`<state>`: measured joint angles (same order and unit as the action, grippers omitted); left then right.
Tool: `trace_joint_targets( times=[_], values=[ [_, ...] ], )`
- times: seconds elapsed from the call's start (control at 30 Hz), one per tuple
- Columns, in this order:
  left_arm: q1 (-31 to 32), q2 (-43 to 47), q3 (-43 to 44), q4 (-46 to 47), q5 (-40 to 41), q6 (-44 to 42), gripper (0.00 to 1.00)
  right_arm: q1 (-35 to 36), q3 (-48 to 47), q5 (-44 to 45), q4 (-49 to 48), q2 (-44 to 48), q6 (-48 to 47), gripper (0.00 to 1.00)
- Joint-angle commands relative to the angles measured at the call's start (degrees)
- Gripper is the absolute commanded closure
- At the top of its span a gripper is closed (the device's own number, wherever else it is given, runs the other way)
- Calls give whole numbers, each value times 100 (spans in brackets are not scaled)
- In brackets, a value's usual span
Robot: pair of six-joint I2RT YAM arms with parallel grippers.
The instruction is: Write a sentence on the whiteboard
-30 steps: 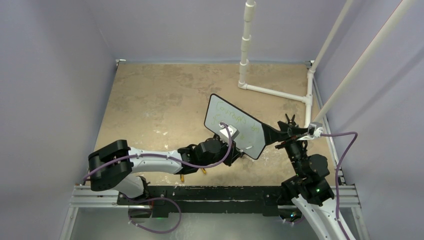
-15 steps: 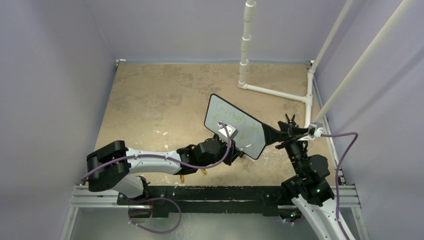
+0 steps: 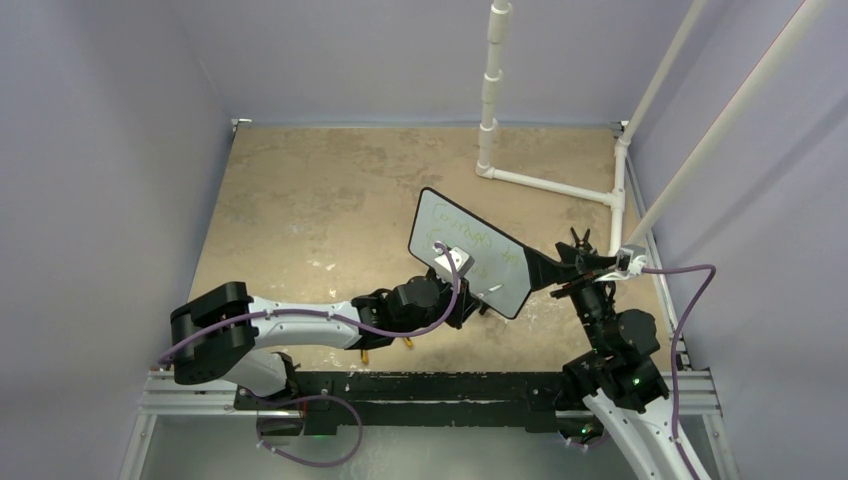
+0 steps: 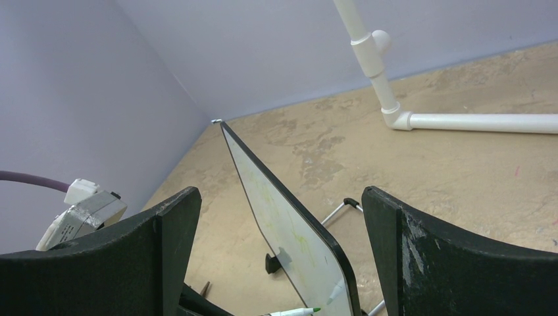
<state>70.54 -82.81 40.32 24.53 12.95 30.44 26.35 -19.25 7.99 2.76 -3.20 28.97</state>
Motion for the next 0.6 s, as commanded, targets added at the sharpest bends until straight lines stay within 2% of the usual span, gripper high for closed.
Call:
trace_joint_targets(
  times=[0.0, 0.57],
  values=[
    [21, 175, 117, 92, 152, 41, 100, 28, 8, 21, -75, 79, 25, 5],
    [21, 36, 240, 87, 71, -8, 100, 25, 8, 32, -70, 97, 30, 5]
  ],
)
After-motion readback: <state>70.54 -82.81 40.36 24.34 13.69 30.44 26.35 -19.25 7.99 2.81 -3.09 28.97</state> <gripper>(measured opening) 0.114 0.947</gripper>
